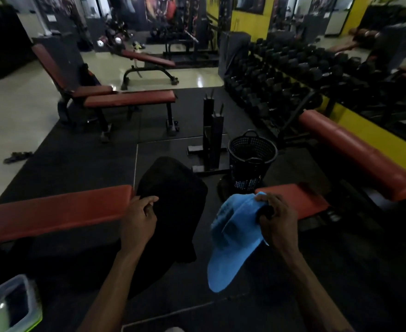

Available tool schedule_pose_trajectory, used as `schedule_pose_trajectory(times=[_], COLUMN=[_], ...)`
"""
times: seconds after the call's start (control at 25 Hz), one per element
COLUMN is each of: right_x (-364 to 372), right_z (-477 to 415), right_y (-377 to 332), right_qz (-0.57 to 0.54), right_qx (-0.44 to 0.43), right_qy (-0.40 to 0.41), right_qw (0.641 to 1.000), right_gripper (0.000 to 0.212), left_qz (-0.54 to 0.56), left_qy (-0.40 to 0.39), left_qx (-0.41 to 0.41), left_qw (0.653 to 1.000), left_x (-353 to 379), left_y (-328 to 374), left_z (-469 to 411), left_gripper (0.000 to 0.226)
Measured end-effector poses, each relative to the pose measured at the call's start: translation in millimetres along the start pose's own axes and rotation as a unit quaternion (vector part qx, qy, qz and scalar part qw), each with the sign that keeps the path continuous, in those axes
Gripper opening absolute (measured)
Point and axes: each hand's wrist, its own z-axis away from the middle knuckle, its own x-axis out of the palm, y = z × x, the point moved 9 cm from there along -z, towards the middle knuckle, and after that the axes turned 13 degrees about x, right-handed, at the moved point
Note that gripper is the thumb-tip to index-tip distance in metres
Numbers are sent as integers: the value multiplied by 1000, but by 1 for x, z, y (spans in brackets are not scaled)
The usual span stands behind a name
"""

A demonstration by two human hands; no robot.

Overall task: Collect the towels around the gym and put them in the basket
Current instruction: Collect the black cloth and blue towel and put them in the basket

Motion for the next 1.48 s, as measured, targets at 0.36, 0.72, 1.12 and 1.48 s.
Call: schedule_pose_trajectory(times=[0.36, 0.72, 1.12, 1.48], right_x=[88, 141, 184, 190], right_z=[-245, -451, -693, -806], right_y=[57, 108, 172, 181], right_qz=[16, 43, 40, 116], right_qx=[55, 123, 139, 147], right_qy=[59, 148, 240, 345], right_qw=[997, 980, 960, 920], right_gripper=[49, 47, 47, 45], left_qz=[6, 33, 46, 124], left_qy=[-20, -77, -128, -242], left_qx=[13, 47, 38, 91], left_qw=[1000, 995, 990, 958], left_x=[147, 280, 460, 610], left_y=[-57, -93, -110, -91], left_z=[-243, -454, -645, -768], left_gripper=[28, 26, 28, 29])
